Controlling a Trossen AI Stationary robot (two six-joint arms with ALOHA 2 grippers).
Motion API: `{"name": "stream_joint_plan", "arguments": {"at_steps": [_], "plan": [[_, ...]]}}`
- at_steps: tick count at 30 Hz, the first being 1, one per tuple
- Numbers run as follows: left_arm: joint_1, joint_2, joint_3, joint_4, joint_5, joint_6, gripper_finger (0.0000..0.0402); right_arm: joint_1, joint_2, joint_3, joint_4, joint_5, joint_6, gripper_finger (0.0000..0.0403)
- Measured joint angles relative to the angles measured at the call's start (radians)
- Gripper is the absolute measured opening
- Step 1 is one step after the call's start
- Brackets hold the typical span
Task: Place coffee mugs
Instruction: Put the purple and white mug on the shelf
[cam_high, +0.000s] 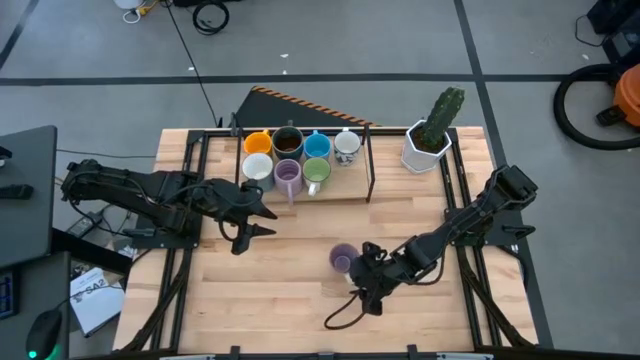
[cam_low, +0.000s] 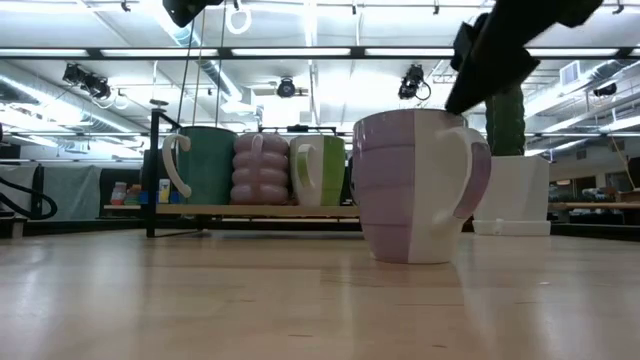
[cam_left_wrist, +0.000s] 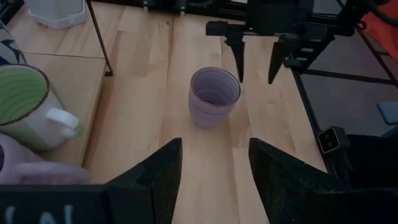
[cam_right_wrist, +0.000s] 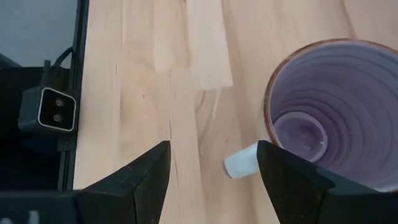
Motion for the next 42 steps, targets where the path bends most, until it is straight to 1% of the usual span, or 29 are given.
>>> {"name": "stream_joint_plan", "arguments": {"at_steps": [5,9,13,16,19,23,26,29,33,37,42], "plan": [[0.000,0.000,0.000,-0.001,0.000,-0.002,0.0192,-0.001,-0.007,0.001,0.003,-0.011,0.021,0.0245],[0.000,0.000,0.000,-0.001,0.000,-0.002,0.0192,0.000,-0.005,0.069,-0.123,-0.015,0.029,0.0245],[0.000,0.000,0.000,0.002,0.000,-0.002,0.0192,0.018,-0.001,0.150,-0.224,0.061,-0.009,0.0244],[0.001,0.000,0.000,0.002,0.000,-0.002,0.0192,0.034,-0.001,0.188,-0.238,0.133,-0.064,0.0244],[0.001,0.000,0.000,0.002,0.000,-0.002,0.0192,0.038,0.028,0.217,-0.249,0.155,-0.123,0.0244],[0.001,0.000,0.000,0.004,0.000,-0.002,0.0192,0.033,0.114,0.324,-0.318,0.155,-0.170,0.0241],[0.001,0.000,0.000,0.005,0.000,-0.003,0.0192,0.021,0.199,0.448,-0.453,0.157,-0.183,0.0238],[0.001,0.000,0.000,0.006,0.000,-0.017,0.0192,0.002,0.274,0.571,-0.582,0.154,-0.144,0.0234],[0.001,0.000,0.000,0.001,0.000,-0.017,0.0192,-0.028,0.354,0.684,-0.690,0.101,-0.105,0.0229],[0.000,0.000,0.000,0.000,0.000,-0.016,0.0192,-0.046,0.408,0.720,-0.732,0.048,-0.113,0.0222],[0.001,0.000,0.000,-0.018,0.000,-0.016,0.0192,-0.073,0.442,0.719,-0.779,0.023,-0.113,0.0207]]}}
